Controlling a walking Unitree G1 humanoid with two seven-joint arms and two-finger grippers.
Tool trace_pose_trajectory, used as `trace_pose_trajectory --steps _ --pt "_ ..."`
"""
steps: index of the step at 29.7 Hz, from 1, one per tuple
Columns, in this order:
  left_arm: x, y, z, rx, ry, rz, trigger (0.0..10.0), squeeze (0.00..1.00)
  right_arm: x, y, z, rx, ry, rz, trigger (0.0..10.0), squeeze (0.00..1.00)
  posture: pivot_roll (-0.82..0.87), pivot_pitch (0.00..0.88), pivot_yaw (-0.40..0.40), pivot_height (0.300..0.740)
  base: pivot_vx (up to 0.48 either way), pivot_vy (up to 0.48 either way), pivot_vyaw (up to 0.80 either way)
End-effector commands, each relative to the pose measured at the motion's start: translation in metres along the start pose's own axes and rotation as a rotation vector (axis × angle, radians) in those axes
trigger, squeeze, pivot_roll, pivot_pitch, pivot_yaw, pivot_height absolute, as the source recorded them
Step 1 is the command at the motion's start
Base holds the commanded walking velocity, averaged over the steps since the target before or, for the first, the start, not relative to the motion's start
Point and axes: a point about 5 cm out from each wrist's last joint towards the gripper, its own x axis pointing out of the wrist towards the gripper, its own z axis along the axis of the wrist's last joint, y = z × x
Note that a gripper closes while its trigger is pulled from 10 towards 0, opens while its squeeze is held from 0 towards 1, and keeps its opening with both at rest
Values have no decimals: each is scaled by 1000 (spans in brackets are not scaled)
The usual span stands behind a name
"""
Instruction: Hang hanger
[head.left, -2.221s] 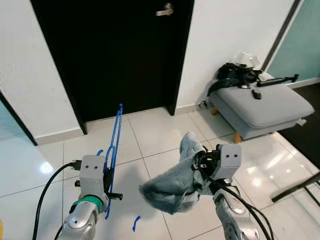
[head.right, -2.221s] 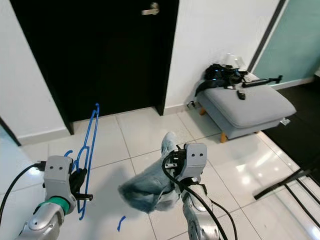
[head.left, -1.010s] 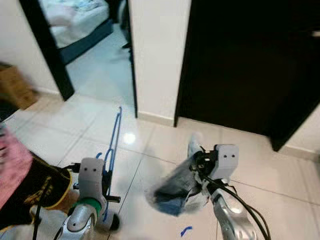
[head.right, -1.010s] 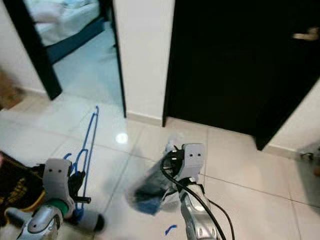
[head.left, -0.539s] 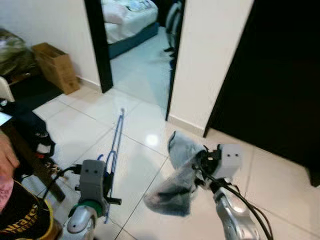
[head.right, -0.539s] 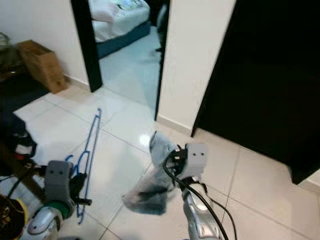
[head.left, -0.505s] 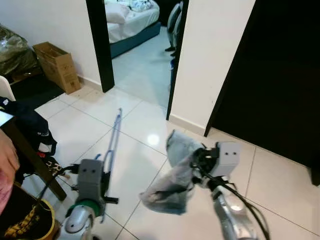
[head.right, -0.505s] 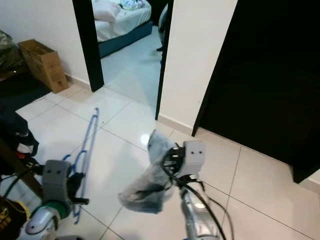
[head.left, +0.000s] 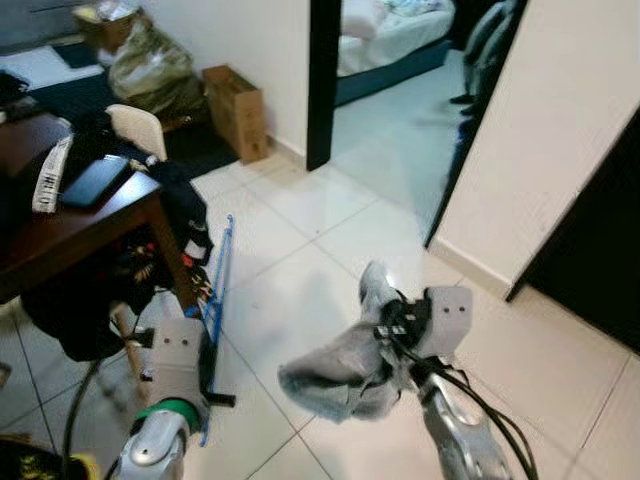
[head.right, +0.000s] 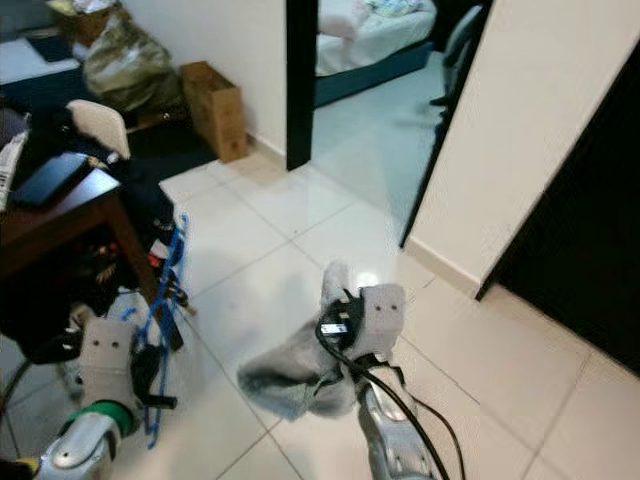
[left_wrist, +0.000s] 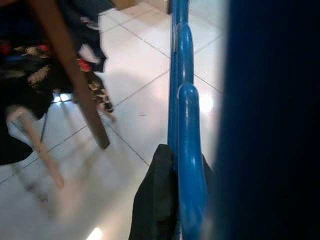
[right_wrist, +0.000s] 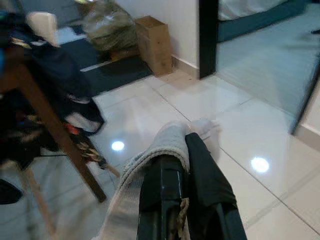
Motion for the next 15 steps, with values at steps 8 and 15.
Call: trace_pose_trajectory --steps 8,15 --pt "-3 3 -4 9 16 14 10000 0 -2 5 -1 2 -10 16 10000 0 1 94 15 740 0 0 769" --pt "-2 3 -3 12 13 17 10000 0 -1 5 -1 3 -11 18 10000 0 1 94 15 740 0 0 765"
